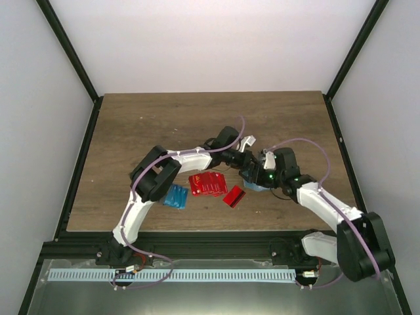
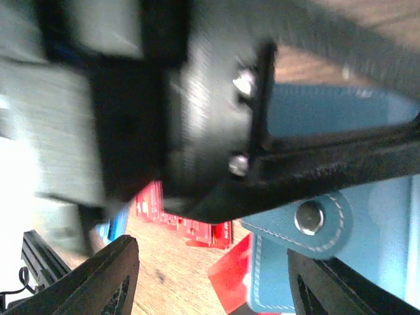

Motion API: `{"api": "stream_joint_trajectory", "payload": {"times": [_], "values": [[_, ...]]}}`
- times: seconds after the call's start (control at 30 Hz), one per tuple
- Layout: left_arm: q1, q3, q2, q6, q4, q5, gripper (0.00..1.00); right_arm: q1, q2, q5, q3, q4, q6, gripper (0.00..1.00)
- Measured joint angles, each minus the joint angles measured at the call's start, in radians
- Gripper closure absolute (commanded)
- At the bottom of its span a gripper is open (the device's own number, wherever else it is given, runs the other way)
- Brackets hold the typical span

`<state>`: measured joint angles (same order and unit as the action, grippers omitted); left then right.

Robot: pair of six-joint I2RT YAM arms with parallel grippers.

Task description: Put the credit cards into the card holder

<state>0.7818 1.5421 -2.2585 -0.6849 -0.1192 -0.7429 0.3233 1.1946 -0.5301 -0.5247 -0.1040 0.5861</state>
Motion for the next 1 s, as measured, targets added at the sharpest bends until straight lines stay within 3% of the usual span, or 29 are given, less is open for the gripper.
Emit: {"api": "stream_joint_trajectory", "payload": {"times": [0.2, 0.43, 0.57, 0.67, 1.0], "values": [[0.000, -0.030, 0.000, 0.012, -0.009, 0.024, 0.96, -0.002, -0.109, 0.078, -0.058, -0.118, -0.022, 0.34], [0.000, -0.087, 0.000, 0.050, -0.014, 0.051, 0.96, -0.034, -0.168, 0.298, -0.090, -0.252, -0.022, 0.30], [0.000, -0.128, 0.009, 0.083, -0.023, 0.060, 0.96, -0.088, -0.145, 0.358, -0.090, -0.283, -0.008, 0.21], [0.000, -0.144, 0.023, 0.099, -0.026, 0.060, 0.96, -0.104, -0.103, 0.374, -0.086, -0.278, 0.006, 0.20], [0.000, -0.163, 0.046, 0.146, -0.014, 0.068, 0.96, -0.135, 0.074, 0.379, -0.039, -0.209, 0.023, 0.28]]}}
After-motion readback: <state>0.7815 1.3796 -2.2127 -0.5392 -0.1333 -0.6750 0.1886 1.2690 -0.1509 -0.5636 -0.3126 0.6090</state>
